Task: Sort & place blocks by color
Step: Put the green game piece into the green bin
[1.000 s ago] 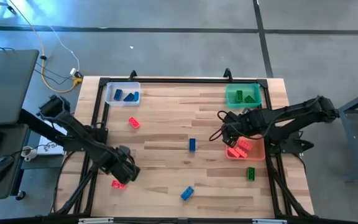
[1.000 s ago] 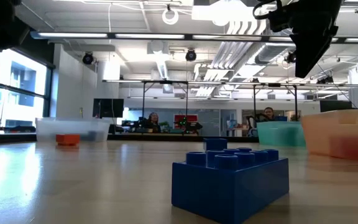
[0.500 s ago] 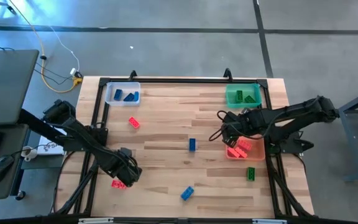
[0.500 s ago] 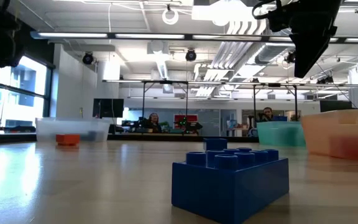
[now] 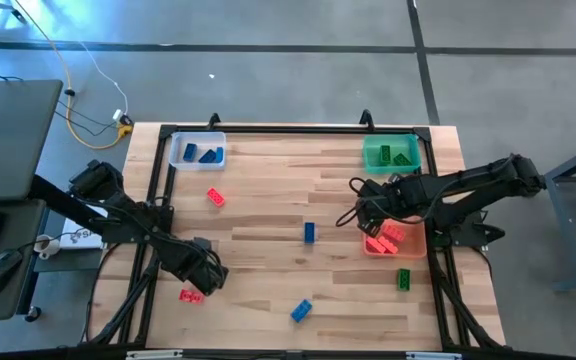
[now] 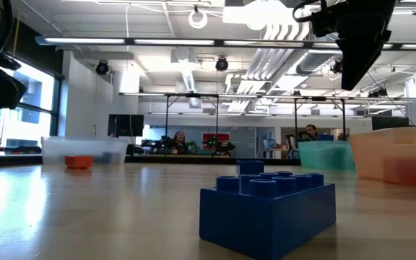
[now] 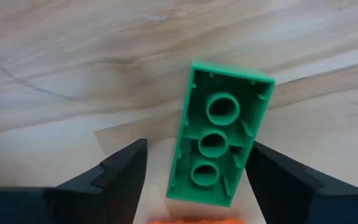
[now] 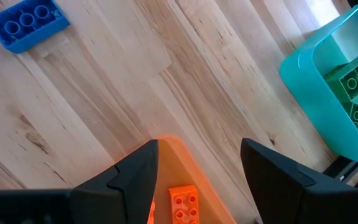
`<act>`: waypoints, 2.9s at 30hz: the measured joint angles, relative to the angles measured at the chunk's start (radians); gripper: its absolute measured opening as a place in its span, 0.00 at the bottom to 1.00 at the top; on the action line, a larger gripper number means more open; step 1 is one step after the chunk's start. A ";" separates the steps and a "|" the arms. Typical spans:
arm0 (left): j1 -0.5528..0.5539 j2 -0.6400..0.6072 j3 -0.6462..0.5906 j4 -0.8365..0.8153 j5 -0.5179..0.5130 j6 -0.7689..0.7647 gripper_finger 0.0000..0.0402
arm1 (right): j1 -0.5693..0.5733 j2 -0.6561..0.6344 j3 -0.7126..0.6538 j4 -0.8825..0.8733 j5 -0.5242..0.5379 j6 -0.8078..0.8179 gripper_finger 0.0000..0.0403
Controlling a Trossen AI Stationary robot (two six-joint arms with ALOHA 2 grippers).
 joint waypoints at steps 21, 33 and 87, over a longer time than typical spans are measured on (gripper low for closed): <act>0.032 -0.083 -0.002 0.162 -0.076 0.255 0.26 | -0.007 0.000 0.000 0.240 -0.029 -0.046 0.54; 0.224 -0.261 -0.002 0.374 -0.133 0.630 0.26 | -0.079 0.000 0.000 0.575 -0.243 -0.174 0.54; 0.718 -0.391 0.185 0.835 0.196 1.390 0.26 | -0.118 0.063 0.000 1.665 -0.137 -0.183 0.69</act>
